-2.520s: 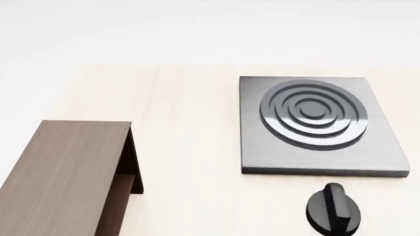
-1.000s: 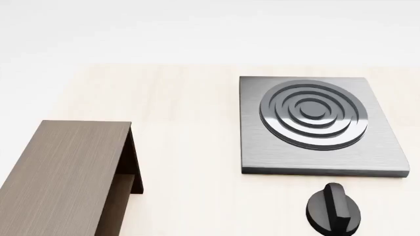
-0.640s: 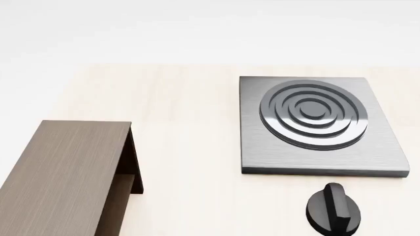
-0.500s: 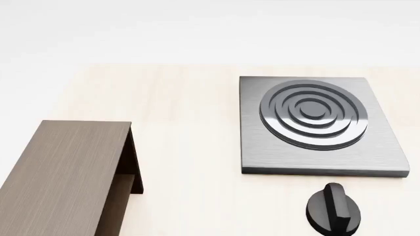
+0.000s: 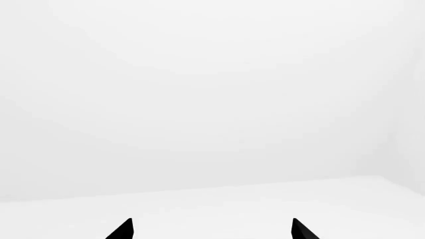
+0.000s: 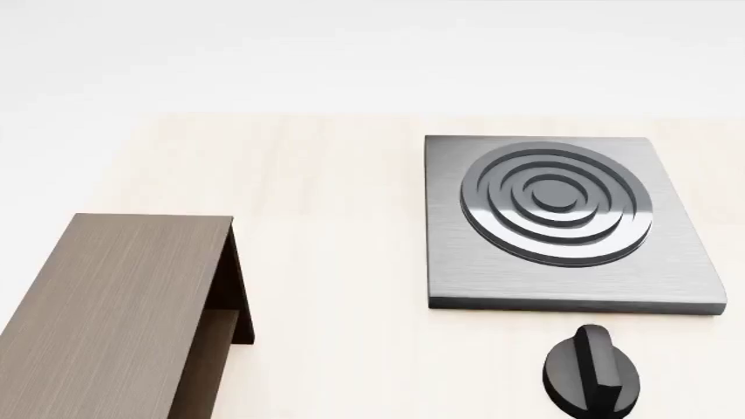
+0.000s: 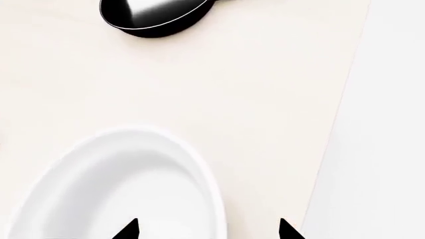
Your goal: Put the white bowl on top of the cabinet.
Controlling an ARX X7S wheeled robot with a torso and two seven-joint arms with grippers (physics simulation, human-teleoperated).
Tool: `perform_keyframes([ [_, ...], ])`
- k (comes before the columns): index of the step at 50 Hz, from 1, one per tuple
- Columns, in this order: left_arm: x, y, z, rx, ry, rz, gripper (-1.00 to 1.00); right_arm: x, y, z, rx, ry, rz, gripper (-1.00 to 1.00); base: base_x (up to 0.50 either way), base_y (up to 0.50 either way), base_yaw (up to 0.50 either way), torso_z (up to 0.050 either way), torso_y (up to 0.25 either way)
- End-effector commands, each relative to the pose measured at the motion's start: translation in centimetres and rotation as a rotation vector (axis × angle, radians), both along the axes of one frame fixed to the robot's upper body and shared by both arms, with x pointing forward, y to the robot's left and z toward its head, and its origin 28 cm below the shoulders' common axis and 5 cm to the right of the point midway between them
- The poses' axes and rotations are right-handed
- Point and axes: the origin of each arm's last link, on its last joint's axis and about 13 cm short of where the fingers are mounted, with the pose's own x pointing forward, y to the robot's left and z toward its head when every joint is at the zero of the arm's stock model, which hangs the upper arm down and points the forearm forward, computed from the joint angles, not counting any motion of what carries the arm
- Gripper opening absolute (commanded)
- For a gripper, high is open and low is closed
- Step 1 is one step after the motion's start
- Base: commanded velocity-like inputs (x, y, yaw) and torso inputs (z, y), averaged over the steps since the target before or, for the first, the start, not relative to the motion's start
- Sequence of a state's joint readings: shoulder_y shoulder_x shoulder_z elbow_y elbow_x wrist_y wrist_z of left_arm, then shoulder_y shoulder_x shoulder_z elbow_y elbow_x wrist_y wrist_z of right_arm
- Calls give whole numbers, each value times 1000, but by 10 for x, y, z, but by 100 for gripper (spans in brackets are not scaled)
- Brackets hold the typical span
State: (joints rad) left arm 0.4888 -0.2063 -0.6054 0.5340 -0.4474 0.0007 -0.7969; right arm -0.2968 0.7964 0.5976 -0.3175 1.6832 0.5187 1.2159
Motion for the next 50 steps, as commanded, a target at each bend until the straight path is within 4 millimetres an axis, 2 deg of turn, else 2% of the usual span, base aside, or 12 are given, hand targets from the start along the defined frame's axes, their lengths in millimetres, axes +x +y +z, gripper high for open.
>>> perform_keyframes([
  [1,1,0,0,0,1,0,100,1,-4,-8,47,22,-11,100,0,0,0,0,0],
  [23,1,-1,-1,3,5,-3,100,6,-2,-20,142,45,56,100,0,0,0,0,0],
  [50,1,0,-1,4,5,-1,100,2,-7,-41,214,50,12,100,1,0,0,0,0],
])
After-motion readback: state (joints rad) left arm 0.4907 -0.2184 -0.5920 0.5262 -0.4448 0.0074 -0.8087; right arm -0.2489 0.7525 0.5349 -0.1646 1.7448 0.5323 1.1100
